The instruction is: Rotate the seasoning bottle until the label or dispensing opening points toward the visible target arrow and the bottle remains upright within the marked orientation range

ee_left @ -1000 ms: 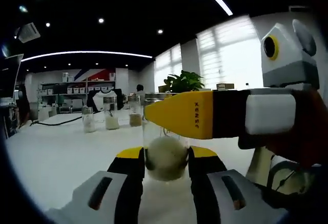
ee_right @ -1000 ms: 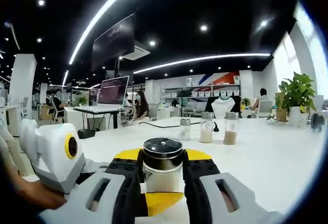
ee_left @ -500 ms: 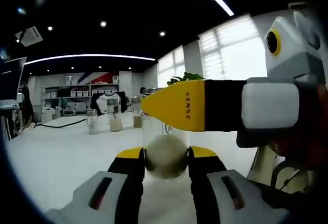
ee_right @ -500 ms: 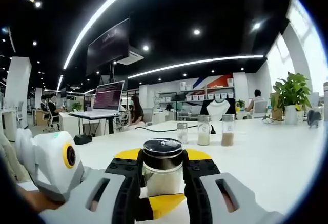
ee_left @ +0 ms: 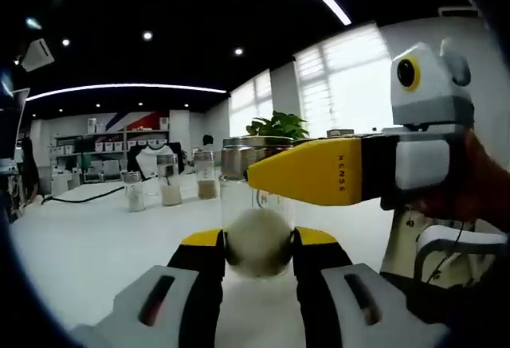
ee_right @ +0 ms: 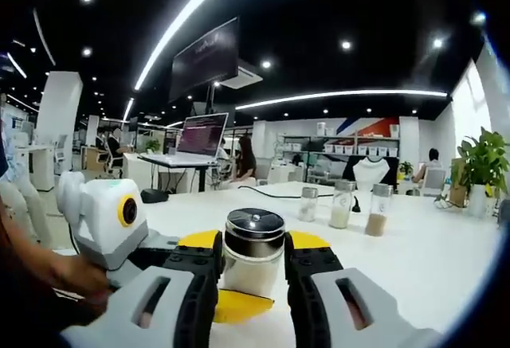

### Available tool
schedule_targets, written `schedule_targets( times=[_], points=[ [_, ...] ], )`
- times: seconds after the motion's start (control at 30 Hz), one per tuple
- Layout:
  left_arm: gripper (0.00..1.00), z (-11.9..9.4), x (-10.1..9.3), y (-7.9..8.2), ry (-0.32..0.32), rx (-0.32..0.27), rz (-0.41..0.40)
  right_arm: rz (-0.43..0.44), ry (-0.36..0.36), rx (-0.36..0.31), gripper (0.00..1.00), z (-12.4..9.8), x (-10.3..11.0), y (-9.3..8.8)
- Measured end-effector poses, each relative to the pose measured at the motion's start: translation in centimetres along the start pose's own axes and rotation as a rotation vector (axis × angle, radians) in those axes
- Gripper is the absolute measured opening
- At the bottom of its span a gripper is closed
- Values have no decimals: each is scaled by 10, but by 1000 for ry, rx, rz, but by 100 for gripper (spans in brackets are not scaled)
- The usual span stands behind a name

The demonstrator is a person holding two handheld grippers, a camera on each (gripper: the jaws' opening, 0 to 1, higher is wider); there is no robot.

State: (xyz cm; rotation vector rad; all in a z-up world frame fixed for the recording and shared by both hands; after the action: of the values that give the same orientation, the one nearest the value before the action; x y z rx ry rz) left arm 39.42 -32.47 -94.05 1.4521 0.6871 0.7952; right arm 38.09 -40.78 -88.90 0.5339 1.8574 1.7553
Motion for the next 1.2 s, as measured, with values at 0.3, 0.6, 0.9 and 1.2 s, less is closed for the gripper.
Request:
schedule_targets(
  times=[0.3,0.6,0.9,1.2],
  points=[
    [35,-3,-3,6,-92,-5,19,5,58,-23,29,-5,-1,4],
    [35,-7,-3,7,-179,-23,-14,9,118,-25,30,-8,1,4],
    [35,-12,-6,10,-267,-26,8,129,201,-42,31,-11,1,2],
    [35,-7,-8,6,-266,-2,-15,-34,148,0,30,-7,8,2]
  ],
)
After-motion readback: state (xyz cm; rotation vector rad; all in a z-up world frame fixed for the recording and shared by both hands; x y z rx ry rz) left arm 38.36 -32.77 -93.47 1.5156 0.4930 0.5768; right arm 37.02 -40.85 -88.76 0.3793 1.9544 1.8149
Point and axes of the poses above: the point that each gripper's makers call its tool centre point, and the gripper's own axes: z roughly forward along the fingers, x roughly to its left, y roughly out of its top, the point moved 7 cm from there along -z, roughly backward along the fingers, and after that the axes turned 5 degrees about y, right-handed, at the moved point
